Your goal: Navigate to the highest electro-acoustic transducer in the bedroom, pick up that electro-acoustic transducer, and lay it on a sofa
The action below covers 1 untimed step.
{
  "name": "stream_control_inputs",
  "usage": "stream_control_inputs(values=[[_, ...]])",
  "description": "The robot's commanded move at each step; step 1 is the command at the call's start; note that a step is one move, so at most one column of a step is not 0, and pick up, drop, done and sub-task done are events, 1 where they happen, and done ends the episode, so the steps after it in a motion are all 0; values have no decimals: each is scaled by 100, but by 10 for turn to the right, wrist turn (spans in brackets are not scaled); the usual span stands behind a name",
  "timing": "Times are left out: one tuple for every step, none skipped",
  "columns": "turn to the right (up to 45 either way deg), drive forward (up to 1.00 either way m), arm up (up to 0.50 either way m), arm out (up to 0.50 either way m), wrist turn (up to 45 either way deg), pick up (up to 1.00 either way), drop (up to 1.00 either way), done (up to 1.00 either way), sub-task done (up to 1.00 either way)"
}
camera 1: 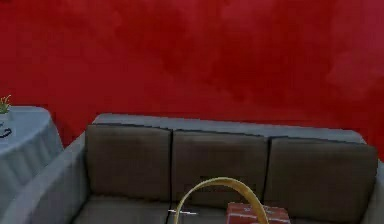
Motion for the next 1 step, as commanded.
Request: stream_control_inputs(values=[[450, 0, 0, 0, 0, 0, 0, 0, 0]])
